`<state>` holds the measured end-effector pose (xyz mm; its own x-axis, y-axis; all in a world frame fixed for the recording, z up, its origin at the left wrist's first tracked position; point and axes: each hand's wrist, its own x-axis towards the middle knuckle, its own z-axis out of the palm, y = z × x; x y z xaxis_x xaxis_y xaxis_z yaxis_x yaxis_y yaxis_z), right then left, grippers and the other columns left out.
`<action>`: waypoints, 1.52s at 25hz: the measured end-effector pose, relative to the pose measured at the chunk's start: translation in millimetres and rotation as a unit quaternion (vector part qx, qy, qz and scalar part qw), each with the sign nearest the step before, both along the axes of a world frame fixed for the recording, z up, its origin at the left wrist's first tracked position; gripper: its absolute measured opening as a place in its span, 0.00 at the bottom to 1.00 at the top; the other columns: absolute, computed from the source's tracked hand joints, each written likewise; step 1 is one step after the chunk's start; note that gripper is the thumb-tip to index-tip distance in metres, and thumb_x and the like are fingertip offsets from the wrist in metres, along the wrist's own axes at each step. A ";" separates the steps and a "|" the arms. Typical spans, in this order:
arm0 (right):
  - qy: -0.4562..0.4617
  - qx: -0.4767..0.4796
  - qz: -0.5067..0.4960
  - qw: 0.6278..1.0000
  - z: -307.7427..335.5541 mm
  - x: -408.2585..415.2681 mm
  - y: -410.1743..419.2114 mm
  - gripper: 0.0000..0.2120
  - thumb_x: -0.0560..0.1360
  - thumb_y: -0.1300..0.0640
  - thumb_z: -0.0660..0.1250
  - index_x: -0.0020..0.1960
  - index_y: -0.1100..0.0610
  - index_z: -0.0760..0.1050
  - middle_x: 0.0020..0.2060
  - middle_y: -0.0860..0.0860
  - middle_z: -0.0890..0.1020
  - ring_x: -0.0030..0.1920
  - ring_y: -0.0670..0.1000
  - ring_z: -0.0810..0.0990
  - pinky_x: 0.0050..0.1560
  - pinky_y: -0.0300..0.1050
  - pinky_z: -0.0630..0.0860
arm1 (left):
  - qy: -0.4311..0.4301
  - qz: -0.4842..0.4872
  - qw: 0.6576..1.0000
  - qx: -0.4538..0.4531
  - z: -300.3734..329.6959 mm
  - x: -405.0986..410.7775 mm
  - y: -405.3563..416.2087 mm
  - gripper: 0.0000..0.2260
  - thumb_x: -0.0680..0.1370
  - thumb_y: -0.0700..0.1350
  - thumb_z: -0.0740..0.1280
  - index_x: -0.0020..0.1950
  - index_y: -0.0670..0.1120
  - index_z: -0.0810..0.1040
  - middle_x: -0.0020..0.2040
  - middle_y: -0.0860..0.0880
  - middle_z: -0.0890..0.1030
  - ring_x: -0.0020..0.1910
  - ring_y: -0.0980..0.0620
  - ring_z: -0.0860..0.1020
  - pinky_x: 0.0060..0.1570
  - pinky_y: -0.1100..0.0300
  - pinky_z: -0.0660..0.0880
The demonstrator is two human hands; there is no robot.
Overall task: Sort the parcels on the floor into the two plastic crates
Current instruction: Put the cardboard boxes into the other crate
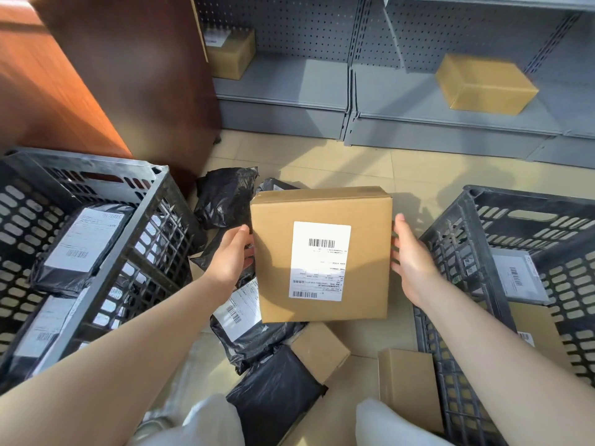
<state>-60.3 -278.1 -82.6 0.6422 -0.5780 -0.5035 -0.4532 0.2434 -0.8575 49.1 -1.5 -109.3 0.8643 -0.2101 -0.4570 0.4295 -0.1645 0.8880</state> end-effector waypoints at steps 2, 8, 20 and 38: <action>0.004 -0.015 0.002 1.000 -5.3 2.2 0.0 0.19 0.76 0.31 0.58 0.49 0.43 0.78 0.54 0.44 0.83 0.56 0.49 0.80 0.58 0.50 0.73 | 0.012 0.010 1.000 -0.005 -1.0 1.8 1.1 0.19 0.83 0.57 0.57 0.69 0.49 0.72 0.64 0.50 0.78 0.63 0.49 0.76 0.70 0.47 0.69; 0.013 0.029 0.002 1.000 0.3 -3.9 1.8 0.16 0.77 0.36 0.64 0.51 0.47 0.81 0.47 0.48 0.86 0.48 0.52 0.84 0.52 0.52 0.80 | 0.023 -0.011 1.000 -0.012 -0.4 -1.1 -1.1 0.19 0.80 0.61 0.60 0.68 0.58 0.73 0.63 0.54 0.79 0.63 0.50 0.76 0.58 0.50 0.73; -0.035 0.001 0.003 0.999 11.4 -21.0 -0.8 0.19 0.79 0.53 0.68 0.69 0.53 0.73 0.57 0.51 0.82 0.56 0.54 0.82 0.61 0.57 0.77 | 0.016 -0.096 0.993 -0.073 18.2 -2.1 -7.3 0.37 0.68 0.60 0.77 0.74 0.58 0.66 0.67 0.50 0.78 0.60 0.46 0.81 0.60 0.44 0.77; 0.034 -0.047 0.212 0.976 148.5 -65.9 -100.4 0.26 0.71 0.32 0.65 0.63 0.44 0.76 0.57 0.51 0.83 0.58 0.52 0.81 0.59 0.53 0.75 | -0.079 -0.418 0.905 -0.031 166.8 33.2 -83.6 0.38 0.63 0.59 0.78 0.71 0.52 0.73 0.63 0.42 0.81 0.59 0.41 0.80 0.56 0.50 0.79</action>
<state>-126.2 -378.6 65.9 0.8004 -0.3131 -0.5112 -0.5530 -0.0566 -0.8313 82.3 -85.1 57.5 0.4459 -0.8407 -0.3072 0.0456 -0.3215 0.9458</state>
